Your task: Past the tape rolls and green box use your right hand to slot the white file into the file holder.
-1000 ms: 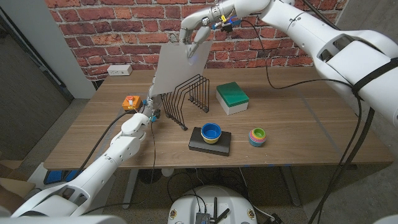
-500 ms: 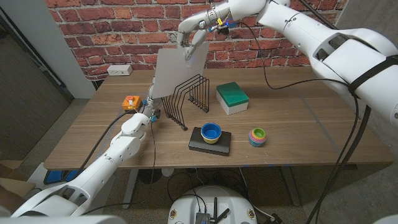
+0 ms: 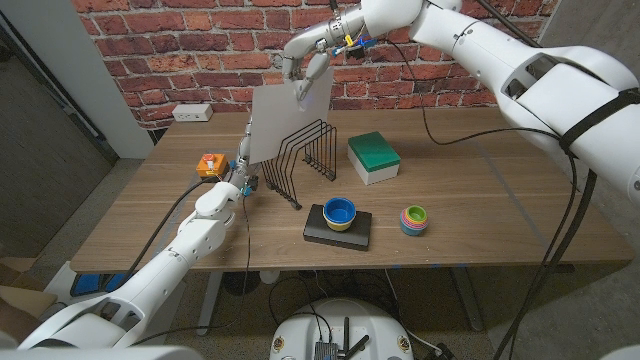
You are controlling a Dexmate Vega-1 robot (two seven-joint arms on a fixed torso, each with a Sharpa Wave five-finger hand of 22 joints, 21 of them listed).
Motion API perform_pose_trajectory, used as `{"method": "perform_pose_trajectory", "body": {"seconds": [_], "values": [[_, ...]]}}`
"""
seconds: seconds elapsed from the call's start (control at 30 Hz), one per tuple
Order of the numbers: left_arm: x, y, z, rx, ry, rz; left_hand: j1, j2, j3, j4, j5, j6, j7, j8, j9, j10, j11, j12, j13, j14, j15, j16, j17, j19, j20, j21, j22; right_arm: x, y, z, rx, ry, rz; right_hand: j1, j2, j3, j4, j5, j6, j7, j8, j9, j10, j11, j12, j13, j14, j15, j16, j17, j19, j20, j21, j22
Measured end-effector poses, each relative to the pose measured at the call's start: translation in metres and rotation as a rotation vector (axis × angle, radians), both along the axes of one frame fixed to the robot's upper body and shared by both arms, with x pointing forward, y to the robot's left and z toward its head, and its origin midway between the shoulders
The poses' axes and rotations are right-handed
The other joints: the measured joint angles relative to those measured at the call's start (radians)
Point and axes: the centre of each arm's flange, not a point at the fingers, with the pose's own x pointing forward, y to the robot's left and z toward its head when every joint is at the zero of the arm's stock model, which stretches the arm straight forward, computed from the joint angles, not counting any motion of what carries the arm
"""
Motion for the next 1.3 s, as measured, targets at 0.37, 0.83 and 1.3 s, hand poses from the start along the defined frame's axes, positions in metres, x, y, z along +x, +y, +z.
{"method": "perform_pose_trajectory", "body": {"seconds": [0.37, 0.83, 1.3], "values": [[0.000, 0.000, 0.000, 0.000, 0.000, 0.000, 0.000, 0.000, 0.000, 0.000, 0.000, 0.000, 0.000, 0.000, 0.000, 0.000, 0.000, 0.000, 0.000, 0.000, 0.000, 0.000, 0.000, 0.000, 0.000, 0.000, 0.000, 0.005, 0.006, -0.005, 0.001, -0.016, -0.004, -0.001, -0.001, 0.000, 0.000, 0.000, 0.000, 0.000, 0.000, 0.000, 0.000, 0.000, 0.000, 0.000, 0.000, 0.000, 0.000, 0.000, 0.000, 0.000, 0.004, 0.000], [0.000, 0.000, 0.000, 0.000, 0.000, 0.000, 0.000, 0.000, 0.000, 0.000, 0.000, 0.000, 0.000, 0.000, 0.000, 0.000, 0.000, 0.000, 0.000, 0.000, 0.000, 0.000, 0.000, 0.000, 0.000, 0.000, 0.000, 0.013, 0.009, -0.009, 0.020, -0.016, -0.009, -0.001, -0.001, 0.004, 0.004, -0.001, 0.000, 0.000, 0.000, 0.000, 0.000, 0.000, -0.001, 0.000, 0.000, 0.000, 0.000, 0.000, 0.000, 0.000, 0.008, 0.000], [0.000, 0.000, 0.000, 0.000, 0.000, 0.000, 0.000, 0.000, 0.000, 0.000, 0.000, 0.000, 0.000, 0.000, 0.000, 0.000, 0.000, 0.000, 0.000, 0.000, 0.000, 0.000, 0.000, 0.000, 0.000, 0.000, 0.000, 0.018, 0.009, -0.016, 0.029, -0.019, -0.015, -0.001, -0.001, 0.008, 0.000, -0.002, 0.000, 0.000, 0.000, 0.000, 0.000, 0.000, -0.002, 0.000, 0.000, 0.000, 0.000, 0.000, -0.005, 0.006, 0.012, 0.000]]}}
